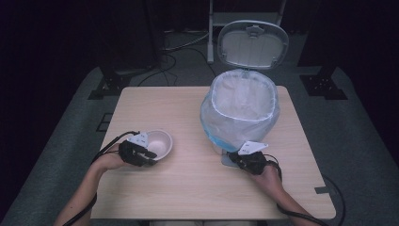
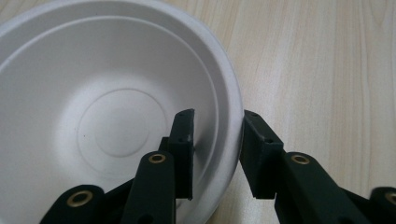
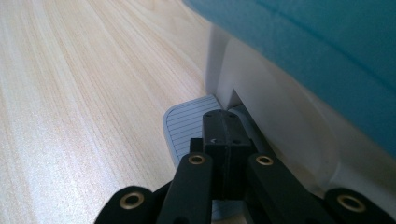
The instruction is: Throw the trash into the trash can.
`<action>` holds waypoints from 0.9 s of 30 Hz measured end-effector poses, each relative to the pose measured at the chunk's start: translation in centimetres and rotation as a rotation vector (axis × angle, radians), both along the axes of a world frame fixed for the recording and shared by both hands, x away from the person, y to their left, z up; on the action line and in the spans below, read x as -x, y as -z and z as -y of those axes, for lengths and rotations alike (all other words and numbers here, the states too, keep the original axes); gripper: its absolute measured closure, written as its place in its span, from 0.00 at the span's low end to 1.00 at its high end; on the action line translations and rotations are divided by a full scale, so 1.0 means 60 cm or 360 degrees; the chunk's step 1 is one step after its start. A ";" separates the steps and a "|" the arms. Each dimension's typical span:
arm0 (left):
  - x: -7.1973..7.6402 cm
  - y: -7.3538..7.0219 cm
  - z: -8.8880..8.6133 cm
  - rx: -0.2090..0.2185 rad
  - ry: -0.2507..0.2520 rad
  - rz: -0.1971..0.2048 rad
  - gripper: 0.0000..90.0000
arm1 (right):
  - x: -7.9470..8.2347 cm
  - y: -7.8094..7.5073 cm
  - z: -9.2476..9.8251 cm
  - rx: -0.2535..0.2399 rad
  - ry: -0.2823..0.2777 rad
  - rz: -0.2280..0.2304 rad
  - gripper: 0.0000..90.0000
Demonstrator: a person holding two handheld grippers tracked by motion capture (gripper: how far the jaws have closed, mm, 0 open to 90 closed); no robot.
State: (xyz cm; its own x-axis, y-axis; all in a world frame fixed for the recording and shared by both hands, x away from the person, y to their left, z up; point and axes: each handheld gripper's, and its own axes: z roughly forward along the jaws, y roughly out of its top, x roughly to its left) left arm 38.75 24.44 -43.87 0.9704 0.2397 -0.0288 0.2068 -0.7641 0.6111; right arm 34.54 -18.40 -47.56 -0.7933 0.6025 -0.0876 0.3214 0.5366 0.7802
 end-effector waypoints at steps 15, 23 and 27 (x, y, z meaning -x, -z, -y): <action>0.002 -0.043 -0.010 0.0109 -0.0003 0.0023 0.89 | 0.000 0.000 0.000 0.0000 0.0000 0.0000 1.00; 0.012 -0.077 -0.020 0.0182 0.0018 0.0059 0.93 | 0.000 0.000 0.000 -0.0003 0.0000 0.0000 1.00; 0.017 -0.089 -0.020 0.0189 0.0034 0.0066 0.93 | 0.000 0.000 0.000 -0.0002 0.0001 0.0000 1.00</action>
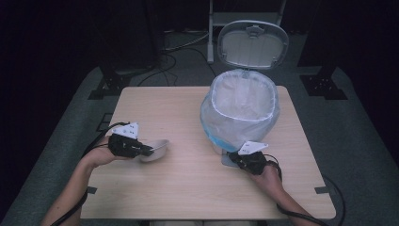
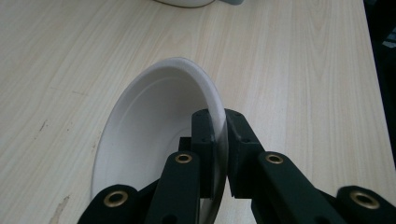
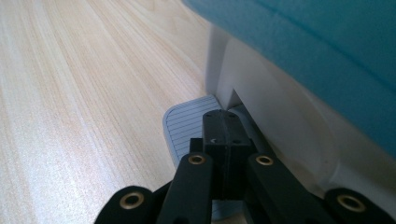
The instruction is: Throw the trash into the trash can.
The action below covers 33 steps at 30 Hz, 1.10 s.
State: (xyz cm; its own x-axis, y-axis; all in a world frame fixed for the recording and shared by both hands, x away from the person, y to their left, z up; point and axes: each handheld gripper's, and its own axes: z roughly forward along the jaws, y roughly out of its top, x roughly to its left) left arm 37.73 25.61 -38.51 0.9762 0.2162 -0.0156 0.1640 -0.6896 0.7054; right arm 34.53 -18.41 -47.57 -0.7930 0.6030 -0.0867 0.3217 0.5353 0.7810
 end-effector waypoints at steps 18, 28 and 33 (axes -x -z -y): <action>0.006 -0.040 0.001 0.0047 0.0037 0.0006 0.93 | 0.000 0.000 0.001 -0.0004 -0.0002 0.0001 1.00; 0.004 -0.072 0.006 0.0059 0.0058 0.0030 0.93 | 0.000 0.001 0.001 -0.0011 -0.0009 -0.0001 1.00; 0.003 -0.088 0.013 0.0051 0.0077 0.0048 0.93 | 0.000 0.000 0.001 -0.0012 -0.0011 -0.0003 1.00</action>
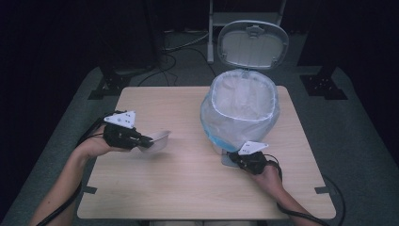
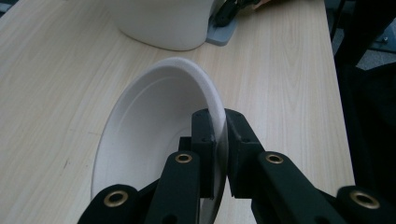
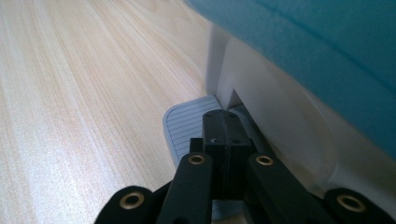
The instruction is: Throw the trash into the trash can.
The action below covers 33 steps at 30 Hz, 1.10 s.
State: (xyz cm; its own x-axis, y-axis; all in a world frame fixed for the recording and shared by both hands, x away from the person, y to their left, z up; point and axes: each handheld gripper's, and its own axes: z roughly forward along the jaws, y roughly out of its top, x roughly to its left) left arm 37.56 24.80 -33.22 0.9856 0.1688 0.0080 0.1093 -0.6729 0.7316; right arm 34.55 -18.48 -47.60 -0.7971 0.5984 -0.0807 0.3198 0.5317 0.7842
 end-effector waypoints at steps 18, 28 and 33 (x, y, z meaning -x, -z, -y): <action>-0.006 -0.067 0.019 -0.0009 0.0062 0.0049 0.93 | 0.000 0.000 0.001 0.0001 -0.0004 0.0003 1.00; -0.005 -0.095 0.033 -0.0040 0.0118 0.0070 0.93 | 0.000 0.000 0.000 0.0004 -0.0004 0.0005 1.00; -0.008 -0.108 0.032 -0.0025 0.0111 0.0074 0.93 | 0.000 0.000 0.000 -0.0004 -0.0006 -0.0001 1.00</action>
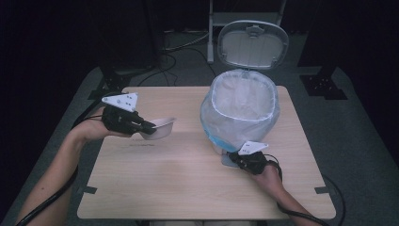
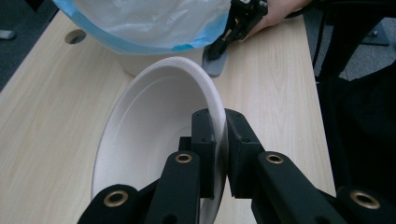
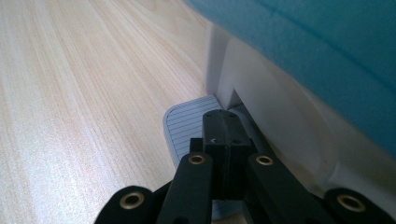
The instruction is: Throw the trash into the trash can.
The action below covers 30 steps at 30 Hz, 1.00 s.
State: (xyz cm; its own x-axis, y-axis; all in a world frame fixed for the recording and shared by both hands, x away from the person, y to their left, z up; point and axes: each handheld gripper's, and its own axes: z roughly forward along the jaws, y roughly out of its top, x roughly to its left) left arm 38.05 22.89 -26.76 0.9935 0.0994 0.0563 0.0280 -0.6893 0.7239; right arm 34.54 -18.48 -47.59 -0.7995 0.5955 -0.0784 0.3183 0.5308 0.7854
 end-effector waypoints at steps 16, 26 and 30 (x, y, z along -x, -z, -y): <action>-0.003 -0.043 0.011 0.0000 0.0038 0.0021 0.93 | 0.000 -0.001 0.000 0.0006 -0.0007 -0.0001 1.00; -0.006 -0.072 0.027 -0.0012 0.0066 0.0051 0.93 | 0.000 -0.001 0.000 0.0007 -0.0011 -0.0001 1.00; -0.004 -0.082 0.030 0.0003 0.0076 0.0058 0.93 | 0.000 -0.001 0.000 0.0007 -0.0013 -0.0001 1.00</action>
